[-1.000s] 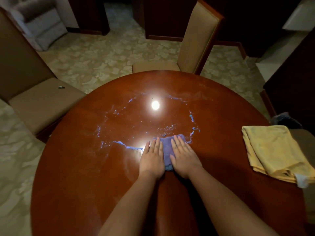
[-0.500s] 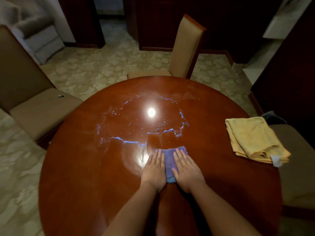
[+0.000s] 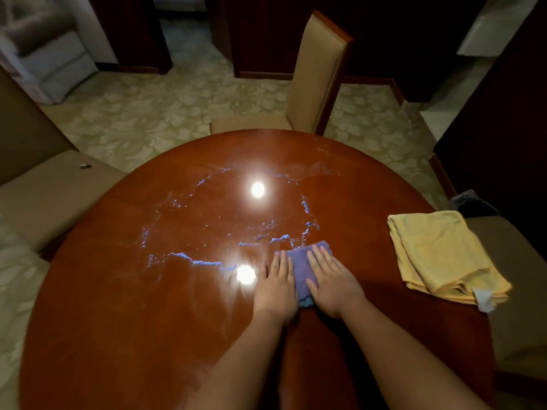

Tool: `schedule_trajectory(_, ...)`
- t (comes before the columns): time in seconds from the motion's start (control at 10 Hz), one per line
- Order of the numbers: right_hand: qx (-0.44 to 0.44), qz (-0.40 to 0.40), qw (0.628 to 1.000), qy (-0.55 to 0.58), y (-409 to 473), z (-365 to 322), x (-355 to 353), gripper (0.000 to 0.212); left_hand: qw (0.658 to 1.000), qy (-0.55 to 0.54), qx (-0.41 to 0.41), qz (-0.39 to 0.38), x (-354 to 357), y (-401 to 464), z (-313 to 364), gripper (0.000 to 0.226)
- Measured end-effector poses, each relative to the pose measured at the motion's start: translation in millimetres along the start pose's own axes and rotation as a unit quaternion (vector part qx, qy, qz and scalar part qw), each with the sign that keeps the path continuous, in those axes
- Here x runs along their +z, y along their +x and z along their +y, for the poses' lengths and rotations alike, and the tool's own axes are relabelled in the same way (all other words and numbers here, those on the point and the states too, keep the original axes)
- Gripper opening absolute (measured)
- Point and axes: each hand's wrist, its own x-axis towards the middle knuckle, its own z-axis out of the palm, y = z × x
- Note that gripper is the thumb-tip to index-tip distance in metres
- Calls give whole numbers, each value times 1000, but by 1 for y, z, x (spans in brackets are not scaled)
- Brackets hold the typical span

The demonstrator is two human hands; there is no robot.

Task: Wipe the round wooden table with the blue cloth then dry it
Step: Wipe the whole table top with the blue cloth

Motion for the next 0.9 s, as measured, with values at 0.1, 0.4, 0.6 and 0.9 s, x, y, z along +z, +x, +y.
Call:
schedule_trajectory(0.1, 1, -23, 1000, 10, 28, 10, 1, 69, 1000, -5, -26, 12, -8, 20, -4, 60)
schedule_trajectory(0.4, -16, 1, 1000, -14, 40, 10, -18, 84, 999, -1, -40, -6, -16, 33, -9, 61)
schedule_trajectory(0.6, -3, -69, 997, -19, -18, 6, -5, 85, 1000, -3, -7, -16, -6, -9, 14, 62)
schedule_trajectory(0.9, 22, -119, 992, -27, -76, 6, -18, 131, 998, -21, 63, 4, 0, -47, 30, 66)
